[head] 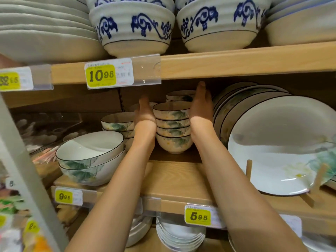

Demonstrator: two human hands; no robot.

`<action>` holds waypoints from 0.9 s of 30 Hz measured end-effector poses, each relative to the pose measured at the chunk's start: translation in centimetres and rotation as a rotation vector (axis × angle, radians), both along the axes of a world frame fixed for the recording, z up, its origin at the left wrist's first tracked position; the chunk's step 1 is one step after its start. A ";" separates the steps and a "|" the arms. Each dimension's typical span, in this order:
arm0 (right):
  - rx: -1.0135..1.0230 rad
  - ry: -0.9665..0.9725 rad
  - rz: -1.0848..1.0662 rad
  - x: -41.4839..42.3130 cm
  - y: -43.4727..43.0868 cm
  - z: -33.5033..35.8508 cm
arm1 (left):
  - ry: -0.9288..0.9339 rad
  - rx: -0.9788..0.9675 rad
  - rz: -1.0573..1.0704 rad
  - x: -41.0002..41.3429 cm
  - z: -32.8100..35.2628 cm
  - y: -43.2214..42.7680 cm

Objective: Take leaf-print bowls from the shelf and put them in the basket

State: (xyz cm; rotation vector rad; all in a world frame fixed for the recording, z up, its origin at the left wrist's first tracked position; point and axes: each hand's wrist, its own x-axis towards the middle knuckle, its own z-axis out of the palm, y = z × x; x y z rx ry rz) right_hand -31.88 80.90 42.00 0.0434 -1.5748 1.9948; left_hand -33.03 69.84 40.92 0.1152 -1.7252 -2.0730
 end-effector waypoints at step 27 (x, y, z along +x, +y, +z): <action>0.174 -0.506 1.028 26.5 -26.7 -22.3 | -0.263 0.200 0.476 42.5 -18.9 -28.5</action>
